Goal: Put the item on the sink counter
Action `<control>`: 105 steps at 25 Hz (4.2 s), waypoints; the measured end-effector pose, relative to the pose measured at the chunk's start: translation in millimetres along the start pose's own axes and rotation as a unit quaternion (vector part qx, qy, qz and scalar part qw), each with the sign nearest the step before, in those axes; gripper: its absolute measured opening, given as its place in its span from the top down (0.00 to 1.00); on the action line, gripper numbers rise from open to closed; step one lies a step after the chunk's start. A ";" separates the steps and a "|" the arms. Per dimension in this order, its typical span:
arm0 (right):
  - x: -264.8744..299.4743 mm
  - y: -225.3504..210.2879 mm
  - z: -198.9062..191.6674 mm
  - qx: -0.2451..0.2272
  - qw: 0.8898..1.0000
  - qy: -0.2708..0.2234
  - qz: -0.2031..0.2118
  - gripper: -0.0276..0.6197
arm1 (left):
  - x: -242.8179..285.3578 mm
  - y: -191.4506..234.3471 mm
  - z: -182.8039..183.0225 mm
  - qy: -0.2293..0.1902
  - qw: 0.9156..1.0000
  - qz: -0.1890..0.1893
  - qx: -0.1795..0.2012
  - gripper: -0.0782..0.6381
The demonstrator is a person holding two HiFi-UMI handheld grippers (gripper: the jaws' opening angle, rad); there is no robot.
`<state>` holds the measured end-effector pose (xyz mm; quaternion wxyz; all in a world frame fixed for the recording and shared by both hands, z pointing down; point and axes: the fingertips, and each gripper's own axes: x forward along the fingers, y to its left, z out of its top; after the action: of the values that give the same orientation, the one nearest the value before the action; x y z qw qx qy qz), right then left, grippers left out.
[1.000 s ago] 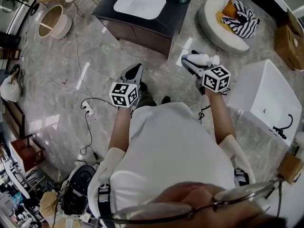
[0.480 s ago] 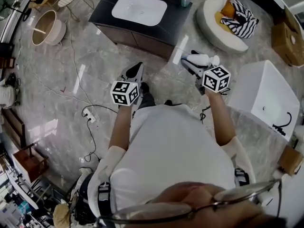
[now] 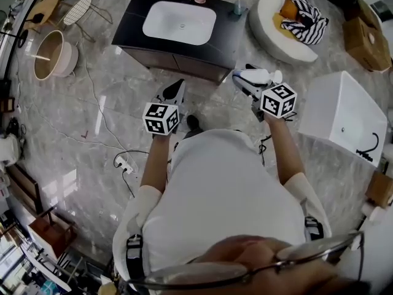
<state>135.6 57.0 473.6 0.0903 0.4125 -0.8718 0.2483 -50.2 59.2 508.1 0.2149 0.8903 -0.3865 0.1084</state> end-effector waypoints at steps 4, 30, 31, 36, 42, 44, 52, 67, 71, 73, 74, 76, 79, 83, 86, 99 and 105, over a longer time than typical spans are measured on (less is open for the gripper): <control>17.2 2.0 9.8 0.004 1.000 -0.005 -0.014 0.47 | 5.4 23.6 9.8 0.003 1.000 -0.016 0.005 0.88; 121.3 -57.5 43.6 -0.001 0.999 0.027 -0.027 0.47 | 67.1 108.7 48.1 0.010 1.000 -0.020 0.000 0.88; 127.3 -63.9 45.8 -0.003 0.999 0.030 -0.025 0.47 | 72.9 111.6 50.8 0.010 1.000 -0.019 0.000 0.88; 154.7 -96.3 60.9 -0.008 0.999 0.040 -0.017 0.47 | 101.6 123.7 65.2 0.012 1.000 -0.015 0.002 0.88; 185.4 -140.0 71.0 -0.011 0.998 0.057 -0.006 0.47 | 139.1 130.1 78.2 0.016 1.000 -0.008 -0.001 0.88; 193.9 -154.1 70.6 -0.011 0.998 0.066 -0.003 0.47 | 150.7 131.6 79.5 0.021 1.000 -0.005 -0.006 0.88; 236.0 -210.7 75.1 -0.029 0.996 0.085 0.004 0.47 | 202.1 143.5 91.6 0.033 0.999 0.011 -0.011 0.88; 308.6 -294.4 69.1 -0.041 0.994 0.088 -0.050 0.47 | 243.9 167.9 85.8 0.056 0.998 0.020 -0.015 0.88; 326.4 -314.3 61.9 -0.039 0.991 0.092 -0.085 0.47 | 254.4 181.3 87.1 0.062 0.998 0.007 -0.014 0.88; 338.0 -325.3 58.4 -0.040 0.989 0.098 -0.100 0.47 | 261.9 190.5 89.0 0.067 0.998 0.000 -0.012 0.88; 343.9 -330.5 56.7 -0.039 0.988 0.101 -0.107 0.47 | 266.0 195.6 90.3 0.069 0.998 -0.004 -0.011 0.88; 354.8 -340.8 52.0 -0.035 0.986 0.106 -0.120 0.47 | 274.6 206.3 92.2 0.074 0.997 -0.013 -0.009 0.88; 370.4 -358.5 43.3 -0.029 0.983 0.114 -0.142 0.47 | 289.6 224.3 92.7 0.081 0.996 -0.024 -0.009 0.88; 393.1 -378.1 31.5 -0.021 0.979 0.122 -0.164 0.47 | 307.1 247.0 89.7 0.090 0.995 -0.038 -0.006 0.88; 408.1 -391.7 23.2 -0.018 0.975 0.127 -0.179 0.47 | 320.2 258.8 88.3 0.096 0.994 -0.049 -0.002 0.88; 437.7 -452.8 -16.3 0.013 0.955 0.153 -0.255 0.47 | 352.8 277.9 73.2 0.126 0.988 -0.085 -0.005 0.88; 442.0 -471.2 -28.0 0.016 0.946 0.164 -0.280 0.47 | 359.5 287.4 70.7 0.135 0.987 -0.092 -0.009 0.88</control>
<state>210.0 -479.7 826.7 0.2910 0.5949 -0.6903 0.2914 -15.9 -379.4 660.6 0.2819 0.8973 -0.2716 0.2039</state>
